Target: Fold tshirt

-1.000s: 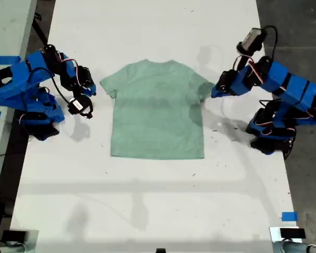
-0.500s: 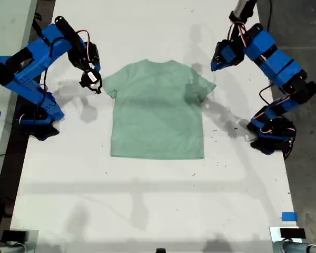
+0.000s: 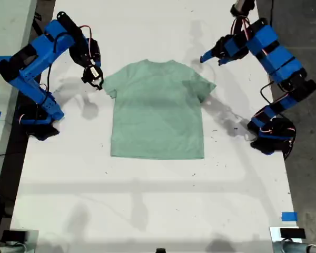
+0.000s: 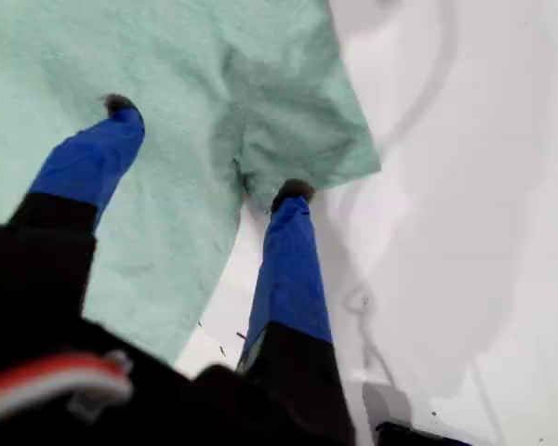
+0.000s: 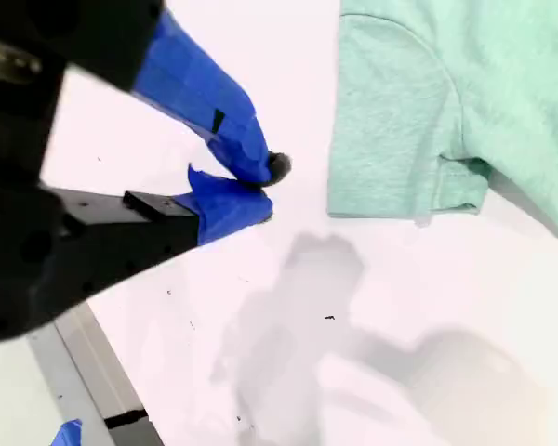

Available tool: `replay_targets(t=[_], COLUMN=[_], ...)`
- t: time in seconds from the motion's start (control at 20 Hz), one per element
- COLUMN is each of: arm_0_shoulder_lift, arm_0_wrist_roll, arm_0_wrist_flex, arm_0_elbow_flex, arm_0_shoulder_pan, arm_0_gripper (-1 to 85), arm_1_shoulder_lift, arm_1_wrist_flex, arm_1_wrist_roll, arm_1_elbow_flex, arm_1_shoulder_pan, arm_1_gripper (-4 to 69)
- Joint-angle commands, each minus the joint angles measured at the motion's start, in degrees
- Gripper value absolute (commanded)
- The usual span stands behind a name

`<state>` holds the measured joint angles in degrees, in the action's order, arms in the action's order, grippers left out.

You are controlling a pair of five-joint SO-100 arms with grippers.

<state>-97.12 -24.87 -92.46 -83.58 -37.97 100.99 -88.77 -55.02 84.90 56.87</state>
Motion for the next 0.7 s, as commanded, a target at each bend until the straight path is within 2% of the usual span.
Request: replay_targets(t=[0.0,0.35,0.5,0.55,0.65], arm_0_shoulder_lift=[0.0,0.26,0.62,0.79,0.97], arm_0_wrist_roll=[-0.44,-0.44,-0.44,-0.44,-0.44], arm_0_wrist_flex=[0.18,0.35,0.35,0.35,0.35], arm_0_elbow_flex=[3.52,3.52,3.52,3.52,3.6], arm_0_shoulder_pan=[0.0,0.62,0.62,0.62,0.79], arm_0_gripper=[0.3,0.2,0.1,0.1,0.1], arm_1_shoulder_lift=[0.18,-6.77,-15.29,-17.14,-17.4], arm_1_wrist_flex=[5.36,27.77,33.57,33.22,33.13], arm_1_wrist_roll=[-2.37,-8.09,-8.88,-9.23,-9.14], arm_1_elbow_flex=[4.31,25.75,26.89,25.58,24.43], arm_1_shoulder_pan=[1.76,5.01,5.1,5.19,5.8], arm_1_gripper=[32.5,32.9,32.6,29.6,3.8])
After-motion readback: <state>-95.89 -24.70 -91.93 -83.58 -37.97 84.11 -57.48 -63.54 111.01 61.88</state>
